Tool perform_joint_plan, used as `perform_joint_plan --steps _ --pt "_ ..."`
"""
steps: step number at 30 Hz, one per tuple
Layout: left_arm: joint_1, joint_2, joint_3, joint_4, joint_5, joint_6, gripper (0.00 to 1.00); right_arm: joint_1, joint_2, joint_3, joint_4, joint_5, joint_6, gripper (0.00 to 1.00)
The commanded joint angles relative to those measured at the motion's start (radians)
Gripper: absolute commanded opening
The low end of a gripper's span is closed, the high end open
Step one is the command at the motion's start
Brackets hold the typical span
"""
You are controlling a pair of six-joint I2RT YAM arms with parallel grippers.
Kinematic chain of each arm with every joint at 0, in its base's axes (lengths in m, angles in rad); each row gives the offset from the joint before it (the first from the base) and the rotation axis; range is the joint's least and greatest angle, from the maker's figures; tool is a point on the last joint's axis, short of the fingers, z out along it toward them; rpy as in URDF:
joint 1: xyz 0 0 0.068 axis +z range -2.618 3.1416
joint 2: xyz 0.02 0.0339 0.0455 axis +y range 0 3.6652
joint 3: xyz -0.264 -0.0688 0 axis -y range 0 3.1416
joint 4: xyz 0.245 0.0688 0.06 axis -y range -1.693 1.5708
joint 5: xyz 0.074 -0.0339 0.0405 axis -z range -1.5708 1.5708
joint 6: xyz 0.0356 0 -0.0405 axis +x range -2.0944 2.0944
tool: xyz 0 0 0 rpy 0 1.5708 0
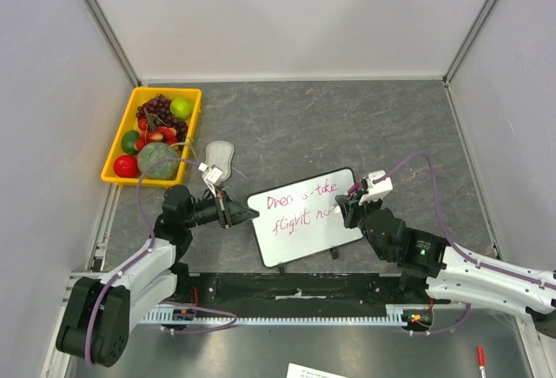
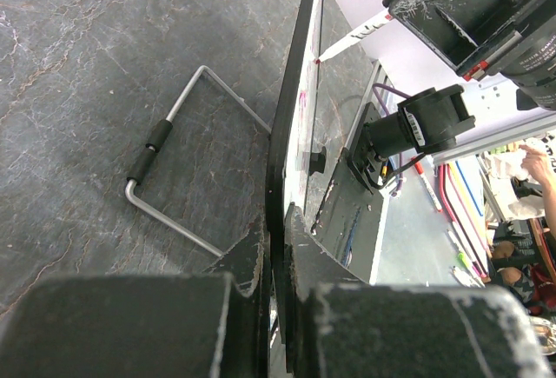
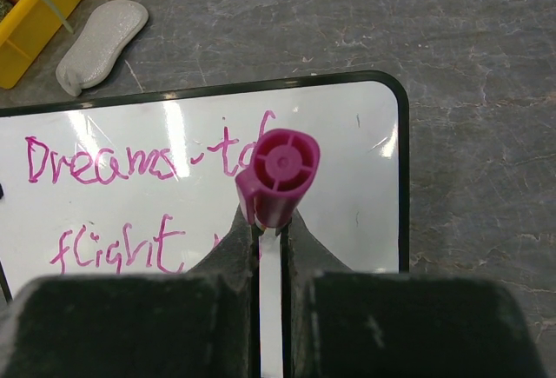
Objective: Write a sentence on the whiteboard
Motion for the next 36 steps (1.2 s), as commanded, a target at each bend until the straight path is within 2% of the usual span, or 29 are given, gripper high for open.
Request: perform_joint_plan --steps 1,6,13,20,36 --pt "-0.002 -0.005 0.000 0.019 -0.013 0.078 0.02 -0.006 0.022 0.047 0.046 0.017 -0.018 0.00" --pt "-0.003 -0.008 -0.001 0.017 -0.013 0.078 0.02 -0.006 0.048 0.053 0.067 -0.040 -0.015 0.00" --pt "-0.002 -0.005 0.000 0.016 -0.013 0.076 0.02 -0.006 -0.014 0.041 0.067 -0.058 -0.015 0.00" --pt "-0.002 -0.003 0.000 0.019 -0.012 0.078 0.02 -0.006 -0.054 0.025 0.044 -0.002 -0.019 0.00" --pt "-0.002 -0.002 0.000 0.020 -0.012 0.076 0.02 -0.007 -0.018 -0.014 0.034 0.037 -0.008 0.00"
